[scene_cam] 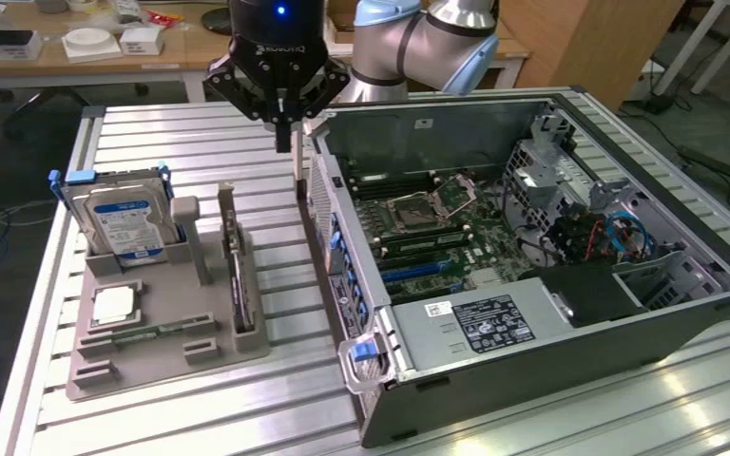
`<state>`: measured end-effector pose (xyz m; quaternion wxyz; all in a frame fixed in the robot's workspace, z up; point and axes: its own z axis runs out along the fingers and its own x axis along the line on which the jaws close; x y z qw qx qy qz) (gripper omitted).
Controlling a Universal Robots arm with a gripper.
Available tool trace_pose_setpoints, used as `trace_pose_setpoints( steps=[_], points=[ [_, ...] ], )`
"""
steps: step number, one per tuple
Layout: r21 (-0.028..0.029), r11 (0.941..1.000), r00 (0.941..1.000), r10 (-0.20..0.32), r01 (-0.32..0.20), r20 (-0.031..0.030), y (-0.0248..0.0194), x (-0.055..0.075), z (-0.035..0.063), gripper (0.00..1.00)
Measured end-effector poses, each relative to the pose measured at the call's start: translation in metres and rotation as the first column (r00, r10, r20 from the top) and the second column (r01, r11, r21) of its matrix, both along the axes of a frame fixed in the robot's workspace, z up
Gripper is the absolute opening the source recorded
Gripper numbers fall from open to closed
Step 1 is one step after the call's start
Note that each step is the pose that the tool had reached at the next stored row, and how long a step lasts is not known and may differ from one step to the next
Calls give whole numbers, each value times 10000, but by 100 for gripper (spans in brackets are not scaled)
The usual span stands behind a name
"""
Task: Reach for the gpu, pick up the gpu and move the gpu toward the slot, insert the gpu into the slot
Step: 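Reach for the gpu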
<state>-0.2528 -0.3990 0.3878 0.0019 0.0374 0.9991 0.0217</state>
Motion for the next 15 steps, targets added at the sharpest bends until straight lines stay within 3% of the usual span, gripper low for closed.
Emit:
trace_pose_setpoints(
  steps=[15],
  points=[
    [0, 10000, 10000, 0, 0, -35, 0, -87, -5, 10]
  ],
)
